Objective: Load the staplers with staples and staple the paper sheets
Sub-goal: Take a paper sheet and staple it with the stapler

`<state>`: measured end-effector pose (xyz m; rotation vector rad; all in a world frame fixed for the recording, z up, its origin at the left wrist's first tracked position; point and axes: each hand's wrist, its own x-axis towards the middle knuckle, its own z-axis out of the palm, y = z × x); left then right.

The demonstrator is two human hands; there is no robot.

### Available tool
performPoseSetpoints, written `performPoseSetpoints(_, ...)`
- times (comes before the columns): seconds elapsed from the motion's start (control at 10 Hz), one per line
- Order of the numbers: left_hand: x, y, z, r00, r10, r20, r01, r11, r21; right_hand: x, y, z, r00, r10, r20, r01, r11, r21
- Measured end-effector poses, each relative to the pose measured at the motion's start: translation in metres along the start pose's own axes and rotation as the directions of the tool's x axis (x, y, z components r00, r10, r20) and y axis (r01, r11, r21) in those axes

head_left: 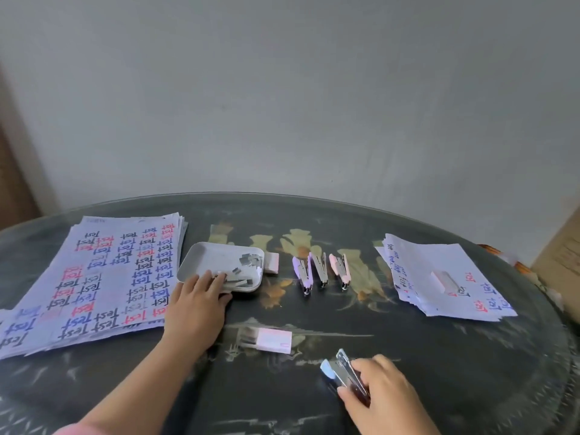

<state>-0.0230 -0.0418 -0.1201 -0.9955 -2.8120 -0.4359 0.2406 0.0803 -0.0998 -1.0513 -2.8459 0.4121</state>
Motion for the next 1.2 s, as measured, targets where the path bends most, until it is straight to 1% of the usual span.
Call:
performPoseSetpoints(0.1,0.002,-0.003,0.003,1.0,-0.007,-0.02,0.007,1.0,0.006,0.023,-0.019,-0.007,0.999,0.039,-0.018,-0.039,0.999,0.018)
performPoseSetpoints(0.2,0.006,-0.003,0.003,1.0,-0.003,-0.01,0.003,1.0,-0.01,0.062,-0.047,-0.008,0.996,0.035,-0.076,-0.03,0.997,0.068)
performPoseSetpoints(0.3,0.005,-0.005,0.009,1.0,-0.018,-0.023,0.017,1.0,-0.02,0.109,-0.073,-0.001,0.989,0.021,-0.145,-0.012,0.998,0.06)
performPoseSetpoints(0.4,0.001,-0.005,0.016,0.997,-0.03,-0.072,0.028,0.999,-0.035,0.148,-0.091,0.009,0.98,0.022,-0.198,-0.016,0.999,0.033)
performPoseSetpoints(0.6,0.001,-0.005,0.018,0.995,-0.029,-0.094,0.025,0.999,-0.042,0.175,-0.093,0.022,0.975,0.065,-0.211,-0.088,0.991,-0.105)
performPoseSetpoints(0.7,0.001,-0.004,0.017,0.996,-0.025,-0.085,0.022,0.999,-0.038,0.182,-0.093,0.024,0.977,0.044,-0.209,-0.086,0.977,-0.197)
performPoseSetpoints(0.9,0.0,-0.006,0.02,0.993,-0.02,-0.116,0.015,0.999,-0.051,0.198,-0.093,0.03,0.98,0.01,-0.198,-0.069,0.952,-0.297)
performPoseSetpoints(1.0,-0.001,-0.006,0.021,0.99,-0.012,-0.14,0.005,0.999,-0.053,0.197,-0.088,0.03,0.976,-0.004,-0.217,-0.055,0.962,-0.268)
performPoseSetpoints(1.1,0.001,-0.007,0.021,0.976,0.013,-0.219,-0.031,0.996,-0.079,0.186,-0.092,0.022,0.973,0.011,-0.23,-0.051,0.985,-0.166)
performPoseSetpoints(1.2,-0.001,-0.01,0.018,0.937,0.098,-0.334,-0.159,0.974,-0.161,0.163,-0.074,-0.002,0.935,0.106,-0.34,-0.085,0.994,0.075)
